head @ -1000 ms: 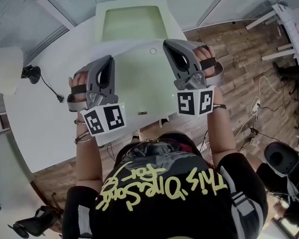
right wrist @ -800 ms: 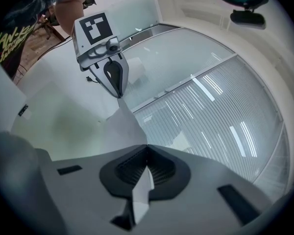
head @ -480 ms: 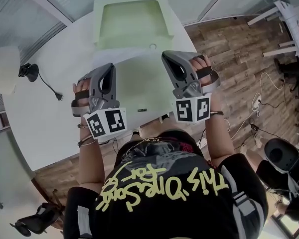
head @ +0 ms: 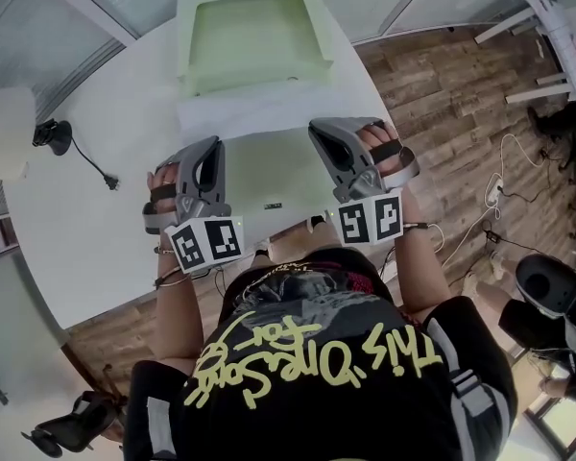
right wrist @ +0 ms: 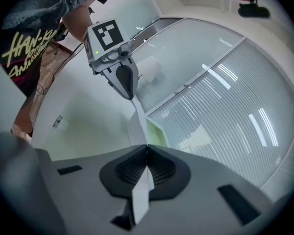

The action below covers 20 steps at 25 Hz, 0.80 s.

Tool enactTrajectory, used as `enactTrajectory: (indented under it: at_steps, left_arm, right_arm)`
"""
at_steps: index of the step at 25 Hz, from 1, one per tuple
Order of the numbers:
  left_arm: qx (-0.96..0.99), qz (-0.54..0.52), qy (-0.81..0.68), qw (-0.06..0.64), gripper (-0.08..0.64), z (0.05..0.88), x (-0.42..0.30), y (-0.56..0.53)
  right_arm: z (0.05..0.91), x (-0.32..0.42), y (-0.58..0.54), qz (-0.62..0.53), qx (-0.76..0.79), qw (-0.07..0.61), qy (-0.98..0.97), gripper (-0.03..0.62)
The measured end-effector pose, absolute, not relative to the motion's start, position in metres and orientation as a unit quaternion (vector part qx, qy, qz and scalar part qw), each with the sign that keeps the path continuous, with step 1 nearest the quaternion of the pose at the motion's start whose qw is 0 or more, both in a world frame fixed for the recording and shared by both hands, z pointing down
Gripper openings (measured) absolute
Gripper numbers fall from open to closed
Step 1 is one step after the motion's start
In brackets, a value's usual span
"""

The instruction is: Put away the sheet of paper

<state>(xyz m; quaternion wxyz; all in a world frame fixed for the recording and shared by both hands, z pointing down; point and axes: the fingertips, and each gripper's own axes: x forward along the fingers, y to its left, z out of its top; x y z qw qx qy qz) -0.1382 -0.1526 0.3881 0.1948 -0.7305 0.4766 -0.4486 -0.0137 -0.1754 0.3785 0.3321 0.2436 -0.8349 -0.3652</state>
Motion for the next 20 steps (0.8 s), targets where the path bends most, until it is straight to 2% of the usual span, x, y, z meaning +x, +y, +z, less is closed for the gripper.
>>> enactTrajectory:
  at_steps: [20]
  left_arm:
    - [-0.757,-0.5,0.401,0.128,0.006,0.456,-0.127,-0.105]
  right_arm:
    - [0.449,-0.007,-0.13,-0.301,0.163,0.399,-0.851,0.008]
